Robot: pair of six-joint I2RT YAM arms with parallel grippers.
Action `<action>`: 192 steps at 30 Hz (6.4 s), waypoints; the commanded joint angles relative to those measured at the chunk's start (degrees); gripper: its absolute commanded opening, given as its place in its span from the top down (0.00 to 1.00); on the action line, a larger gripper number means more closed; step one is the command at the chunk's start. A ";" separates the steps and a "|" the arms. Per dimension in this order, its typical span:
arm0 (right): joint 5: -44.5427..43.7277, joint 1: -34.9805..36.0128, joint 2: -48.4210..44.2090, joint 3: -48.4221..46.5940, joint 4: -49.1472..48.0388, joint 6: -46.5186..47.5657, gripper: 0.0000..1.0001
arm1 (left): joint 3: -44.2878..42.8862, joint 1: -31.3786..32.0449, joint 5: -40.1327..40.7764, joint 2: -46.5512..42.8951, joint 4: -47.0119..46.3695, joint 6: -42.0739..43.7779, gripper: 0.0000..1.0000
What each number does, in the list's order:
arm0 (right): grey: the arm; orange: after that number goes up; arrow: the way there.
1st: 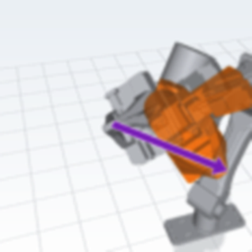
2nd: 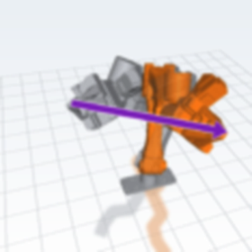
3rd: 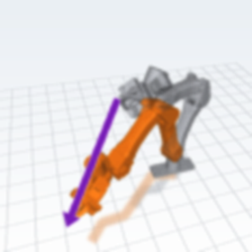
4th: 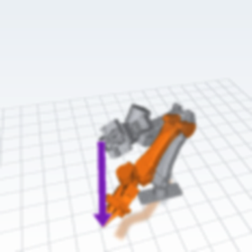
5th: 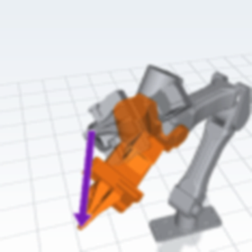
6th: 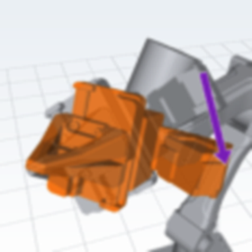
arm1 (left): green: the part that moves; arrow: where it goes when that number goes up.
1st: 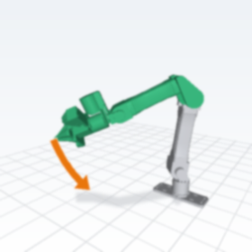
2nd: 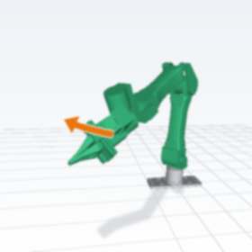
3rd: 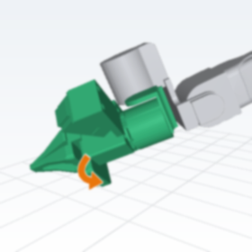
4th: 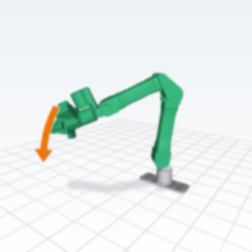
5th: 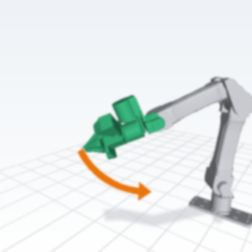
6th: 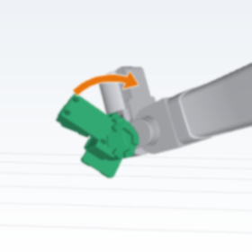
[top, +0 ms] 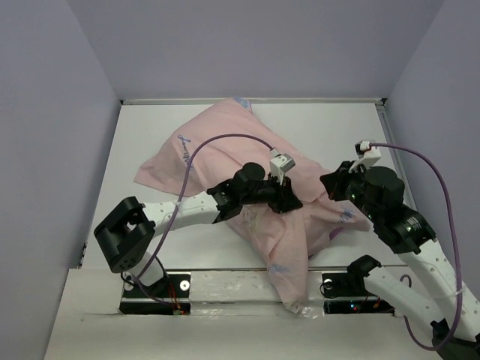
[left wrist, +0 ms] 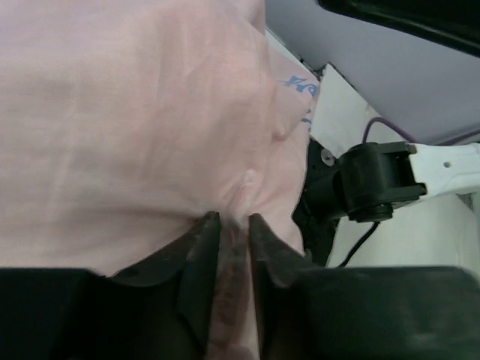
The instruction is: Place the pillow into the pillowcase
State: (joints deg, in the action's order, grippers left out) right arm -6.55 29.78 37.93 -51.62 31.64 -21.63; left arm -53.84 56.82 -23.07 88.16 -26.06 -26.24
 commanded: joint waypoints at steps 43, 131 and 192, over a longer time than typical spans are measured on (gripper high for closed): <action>15.87 -3.59 21.21 3.27 -31.81 3.96 0.38 | 40.92 -58.21 25.18 -44.84 -9.61 -26.31 0.01; 23.77 -28.54 41.06 -10.84 -25.30 -16.96 0.47 | 11.57 -60.17 18.24 -21.72 -14.26 -19.81 0.14; 16.83 -22.31 30.00 -4.20 -27.06 -4.57 0.22 | 32.99 -63.40 12.11 -35.42 7.36 -13.93 0.01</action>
State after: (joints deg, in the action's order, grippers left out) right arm 8.43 7.53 65.95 -52.73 6.83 -27.57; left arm -27.81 -5.87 -3.40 54.24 -18.87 -40.38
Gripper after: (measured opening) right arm 0.784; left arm 0.989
